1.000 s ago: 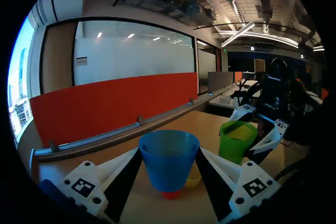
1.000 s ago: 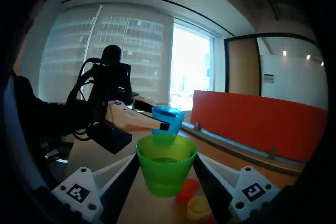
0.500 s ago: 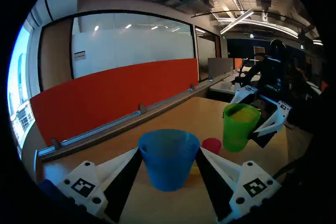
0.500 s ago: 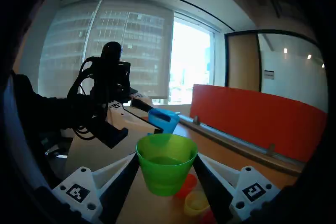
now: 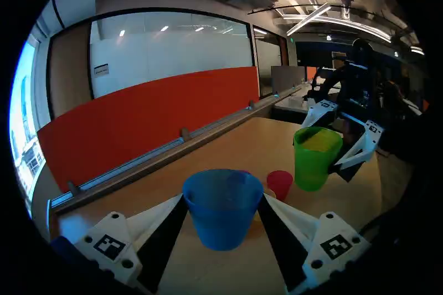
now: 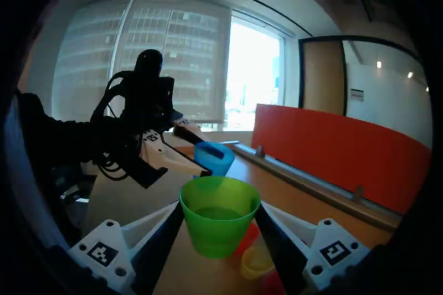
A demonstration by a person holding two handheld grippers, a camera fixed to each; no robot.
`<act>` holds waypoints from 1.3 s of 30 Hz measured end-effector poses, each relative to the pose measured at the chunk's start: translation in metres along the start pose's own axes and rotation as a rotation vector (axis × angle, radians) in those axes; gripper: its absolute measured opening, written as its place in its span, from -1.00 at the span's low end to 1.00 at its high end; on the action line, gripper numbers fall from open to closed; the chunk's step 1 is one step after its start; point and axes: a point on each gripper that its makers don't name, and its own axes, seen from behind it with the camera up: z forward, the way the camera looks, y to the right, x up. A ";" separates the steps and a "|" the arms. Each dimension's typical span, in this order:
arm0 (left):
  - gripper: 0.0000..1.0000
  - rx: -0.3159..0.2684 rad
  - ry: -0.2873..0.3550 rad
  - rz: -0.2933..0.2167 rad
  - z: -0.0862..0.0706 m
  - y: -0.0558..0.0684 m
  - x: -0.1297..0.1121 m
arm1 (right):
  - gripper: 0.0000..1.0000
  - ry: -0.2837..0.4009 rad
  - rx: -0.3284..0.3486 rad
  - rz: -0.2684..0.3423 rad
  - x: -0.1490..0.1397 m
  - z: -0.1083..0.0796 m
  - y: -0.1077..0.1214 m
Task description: Pour water
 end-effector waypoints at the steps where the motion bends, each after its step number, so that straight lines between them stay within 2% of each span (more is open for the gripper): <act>1: 0.72 -0.002 -0.004 0.002 0.001 0.001 -0.001 | 0.81 -0.007 0.003 0.001 -0.002 -0.001 0.000; 12: 0.73 -0.029 -0.078 0.035 0.008 0.008 -0.026 | 0.81 -0.101 0.023 -0.017 -0.032 -0.008 0.000; 20: 0.73 -0.056 -0.141 0.066 0.010 0.015 -0.045 | 0.81 -0.158 0.056 -0.002 -0.052 -0.012 -0.005; 30: 0.73 -0.102 -0.222 0.082 0.013 0.024 -0.075 | 0.81 -0.228 0.088 -0.005 -0.075 -0.015 -0.008; 39: 0.73 -0.138 -0.285 0.076 0.020 0.033 -0.100 | 0.82 -0.294 0.102 -0.016 -0.096 -0.015 -0.006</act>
